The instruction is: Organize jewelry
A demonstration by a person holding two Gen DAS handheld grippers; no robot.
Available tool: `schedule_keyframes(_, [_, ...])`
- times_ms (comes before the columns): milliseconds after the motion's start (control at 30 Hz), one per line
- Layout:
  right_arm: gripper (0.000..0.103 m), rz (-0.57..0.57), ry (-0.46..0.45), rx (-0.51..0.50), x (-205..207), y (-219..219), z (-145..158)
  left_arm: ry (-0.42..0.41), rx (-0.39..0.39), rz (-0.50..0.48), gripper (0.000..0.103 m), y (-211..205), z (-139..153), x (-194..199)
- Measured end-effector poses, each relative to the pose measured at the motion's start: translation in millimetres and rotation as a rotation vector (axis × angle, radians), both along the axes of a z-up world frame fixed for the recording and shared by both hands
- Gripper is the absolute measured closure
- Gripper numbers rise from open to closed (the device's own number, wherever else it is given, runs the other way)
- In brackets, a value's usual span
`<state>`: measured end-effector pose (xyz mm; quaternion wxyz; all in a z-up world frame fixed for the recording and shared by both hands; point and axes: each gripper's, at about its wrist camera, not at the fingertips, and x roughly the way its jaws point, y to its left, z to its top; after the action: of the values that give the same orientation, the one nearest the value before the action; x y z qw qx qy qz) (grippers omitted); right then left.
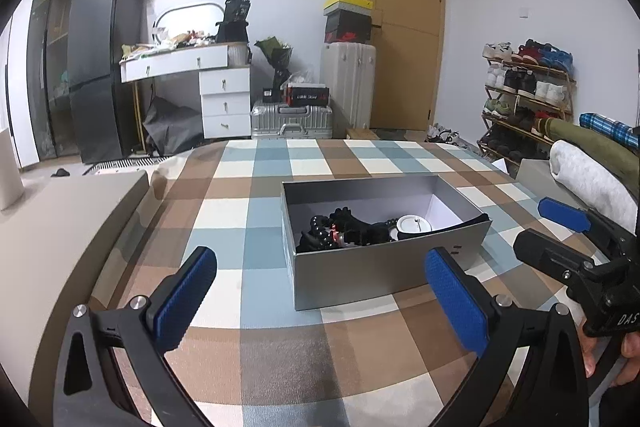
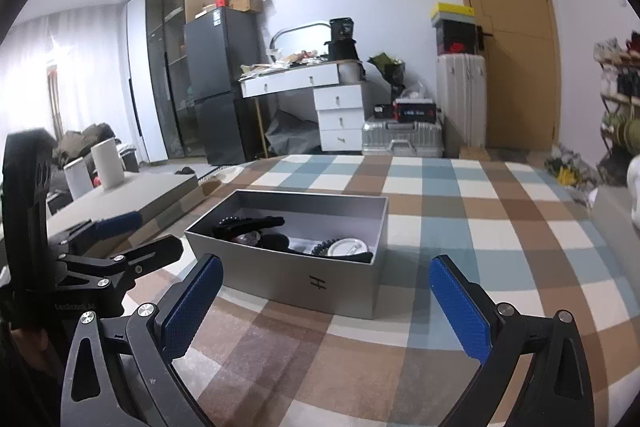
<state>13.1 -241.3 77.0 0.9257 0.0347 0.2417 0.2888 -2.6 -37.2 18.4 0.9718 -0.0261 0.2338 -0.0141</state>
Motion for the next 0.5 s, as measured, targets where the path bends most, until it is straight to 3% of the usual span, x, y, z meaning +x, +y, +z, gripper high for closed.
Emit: schedule_keyframes(500, [0.0,-0.005,-0.045,-0.014,-6.7,2.9,2.6,-0.005,-0.003,0.013,0.001,3.5,-0.8,1.7])
